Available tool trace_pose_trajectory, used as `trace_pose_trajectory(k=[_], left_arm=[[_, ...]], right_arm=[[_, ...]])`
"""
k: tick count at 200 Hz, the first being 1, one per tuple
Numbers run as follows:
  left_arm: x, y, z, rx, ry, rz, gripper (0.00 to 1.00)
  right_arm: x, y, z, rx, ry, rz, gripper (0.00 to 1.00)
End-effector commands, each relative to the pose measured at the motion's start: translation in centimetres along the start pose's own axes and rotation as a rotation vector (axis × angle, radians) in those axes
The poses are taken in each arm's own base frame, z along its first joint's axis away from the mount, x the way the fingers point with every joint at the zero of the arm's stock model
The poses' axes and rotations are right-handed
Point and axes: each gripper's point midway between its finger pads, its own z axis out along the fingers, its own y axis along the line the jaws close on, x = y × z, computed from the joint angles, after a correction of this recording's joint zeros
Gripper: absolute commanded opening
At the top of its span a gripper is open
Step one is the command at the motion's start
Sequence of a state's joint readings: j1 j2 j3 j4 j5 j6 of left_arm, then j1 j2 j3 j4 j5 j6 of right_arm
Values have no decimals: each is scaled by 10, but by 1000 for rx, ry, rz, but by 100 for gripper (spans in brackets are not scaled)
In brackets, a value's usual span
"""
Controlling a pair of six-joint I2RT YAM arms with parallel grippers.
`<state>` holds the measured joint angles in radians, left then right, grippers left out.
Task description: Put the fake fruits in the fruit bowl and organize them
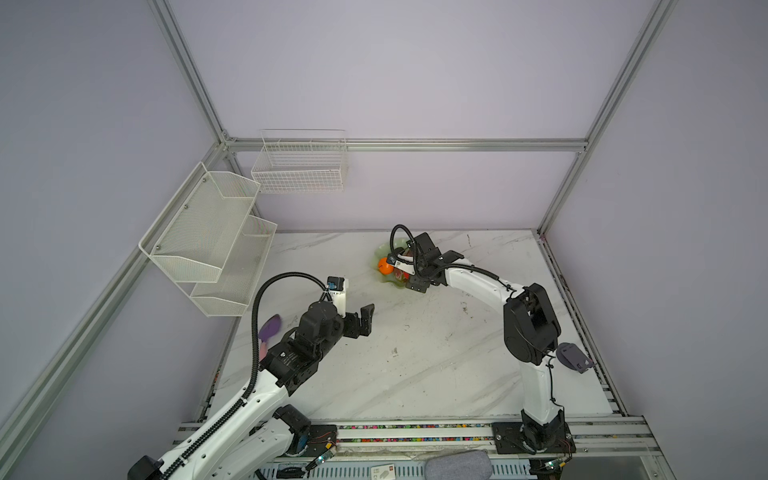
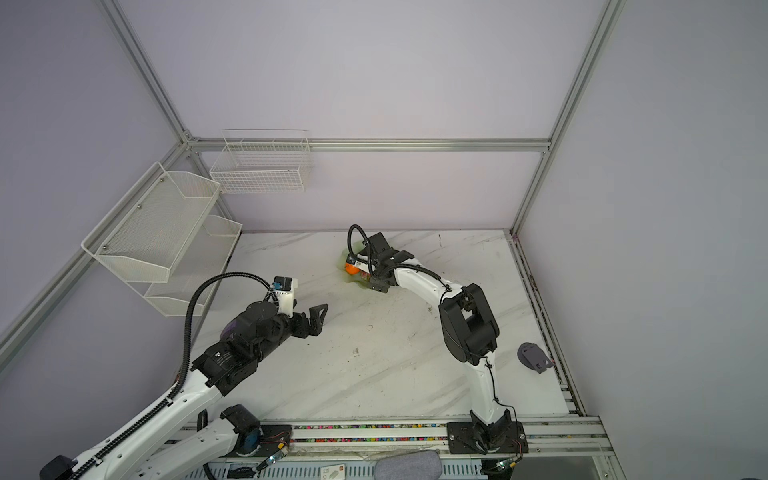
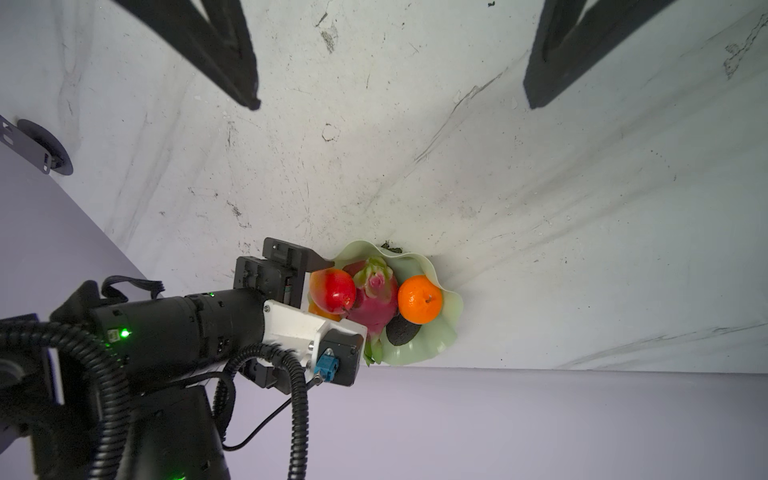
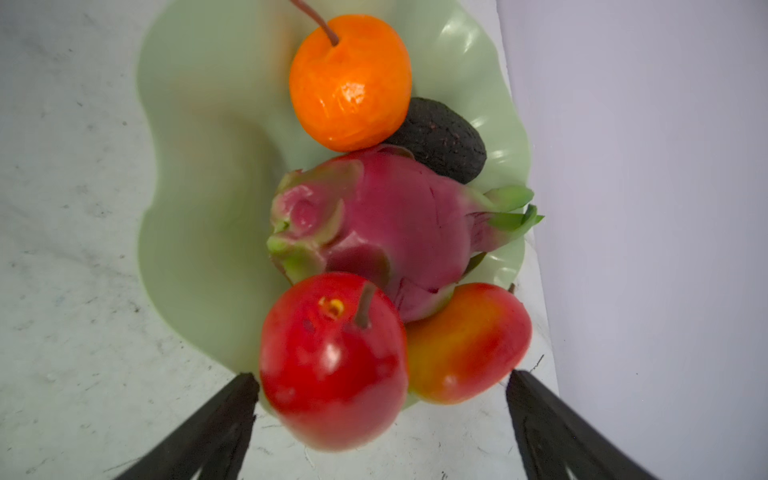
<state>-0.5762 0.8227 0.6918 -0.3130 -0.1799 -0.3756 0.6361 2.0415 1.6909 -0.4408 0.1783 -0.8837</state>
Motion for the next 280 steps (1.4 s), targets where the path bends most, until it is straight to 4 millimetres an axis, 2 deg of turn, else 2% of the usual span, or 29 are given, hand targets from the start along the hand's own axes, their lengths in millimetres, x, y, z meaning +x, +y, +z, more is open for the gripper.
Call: trace_pose_trajectory(k=[1,29,45,62,75,85,100,109,119,135,155,170,171,173,183,199,213,225,229,243,253,264,280], left_arm=[[-5,0,2,1,-16,-12,99],[-13,-3,3,7,-31,-5,99],[-20,-5,3,3,-39,10,99],[-27,-4,5,-13,-47,39,100],[-28,6,8,-73,-45,67,100],[-25,21,14,-145,-35,69,100],[-16,60,21,-294,-17,20,100],[-9,86,21,-394,-16,-32,100],[0,115,17,-513,-38,-71,100],[13,147,6,-661,-95,-69,100],[19,169,-7,-782,-201,6,100],[9,172,-9,-788,-253,29,100],[13,173,-8,-789,-236,49,100],[5,171,-8,-782,-280,51,100],[4,171,-3,-749,-373,94,100],[25,185,7,-718,-429,104,100],[18,188,14,-715,-478,160,100],[7,180,27,-660,-503,214,100],[16,183,39,-659,-454,233,100],[19,190,63,-658,-397,257,100],[17,195,59,-672,-428,243,100],[26,201,56,-652,-416,182,100],[28,213,67,-665,-388,180,100]], right_arm=[[-17,-17,-37,47,-95,23,97],[-23,-37,-64,104,-163,49,97],[-26,-54,-90,143,-239,110,97],[-16,-70,-123,200,-320,237,97],[10,-87,-148,277,-382,417,97],[43,-101,-164,334,-451,585,97],[103,-115,-195,452,-583,850,97],[139,-114,-205,519,-648,974,97],[169,-109,-211,574,-693,1062,97],[201,-95,-198,605,-684,1136,97],[224,-85,-167,612,-634,1164,97],[240,-79,-151,663,-644,1176,97],[241,-78,-149,665,-644,1177,97],[242,-79,-149,676,-653,1176,97],[250,-71,-137,695,-656,1165,97],[252,-63,-125,704,-678,1120,97],[245,-64,-127,704,-739,1079,97],[245,-61,-112,671,-726,1072,97],[245,-58,-108,660,-728,1064,97],[243,-50,-101,641,-751,1033,97],[242,-47,-97,631,-758,1027,97],[243,-49,-91,615,-733,1039,97],[243,-58,-71,568,-676,1073,97]])
